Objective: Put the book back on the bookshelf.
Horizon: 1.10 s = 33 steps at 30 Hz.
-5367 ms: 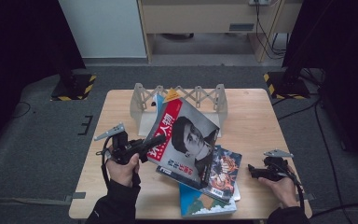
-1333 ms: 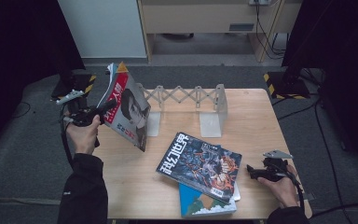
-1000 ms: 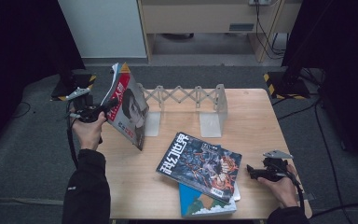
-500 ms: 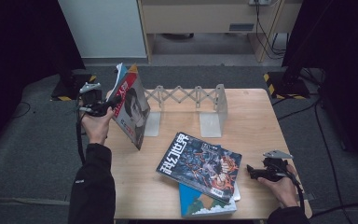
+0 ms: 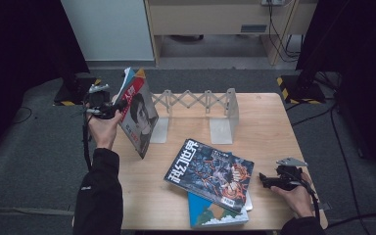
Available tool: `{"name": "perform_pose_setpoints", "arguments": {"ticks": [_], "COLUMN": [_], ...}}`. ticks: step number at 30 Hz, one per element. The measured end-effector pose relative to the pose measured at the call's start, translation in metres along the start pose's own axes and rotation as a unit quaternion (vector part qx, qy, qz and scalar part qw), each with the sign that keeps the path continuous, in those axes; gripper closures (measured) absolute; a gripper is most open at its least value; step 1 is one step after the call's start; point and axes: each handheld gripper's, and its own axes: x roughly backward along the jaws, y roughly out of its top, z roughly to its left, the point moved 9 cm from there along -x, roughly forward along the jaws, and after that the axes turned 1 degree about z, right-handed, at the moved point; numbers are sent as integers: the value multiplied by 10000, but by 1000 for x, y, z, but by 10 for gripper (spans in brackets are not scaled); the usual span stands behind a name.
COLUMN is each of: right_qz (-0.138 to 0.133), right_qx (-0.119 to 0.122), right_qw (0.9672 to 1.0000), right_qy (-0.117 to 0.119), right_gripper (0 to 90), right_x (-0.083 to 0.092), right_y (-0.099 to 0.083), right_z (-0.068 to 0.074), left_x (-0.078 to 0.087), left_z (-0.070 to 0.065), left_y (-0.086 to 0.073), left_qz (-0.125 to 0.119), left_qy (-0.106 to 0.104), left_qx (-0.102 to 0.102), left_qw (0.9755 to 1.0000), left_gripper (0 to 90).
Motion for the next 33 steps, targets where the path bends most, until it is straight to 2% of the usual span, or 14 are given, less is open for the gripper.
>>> {"name": "perform_pose_setpoints", "arguments": {"ticks": [4,7,14,16,20,26,33], "right_qz": [2,2,-2,2,11,-2,-4], "right_qx": [-10,-11,15,13,9,39,43], "right_qw": [10000,10000,10000,10000,10000,10000,10000], "right_qy": [1,2,15,12,20,25,25], "right_gripper": [6,6,6,6,7,7,7], "right_x": [0,0,0,0,0,0,0], "right_y": [0,0,0,0,0,0,0], "right_z": [0,0,0,0,0,0,0], "left_x": [-1,-2,-2,-2,-3,-3,-2], "left_z": [-1,-1,-3,-7,-6,-4,-4], "left_y": [0,-1,-1,0,1,2,0], "left_qz": [4,-50,-72,-47,-27,-19,-122], "left_qy": [10,-46,31,161,284,290,238], "left_qx": [25,116,142,54,94,127,150], "left_qw": [10000,9999,9999,9998,9995,9995,9995], "left_gripper": [863,862,861,861,860,861,851]}}
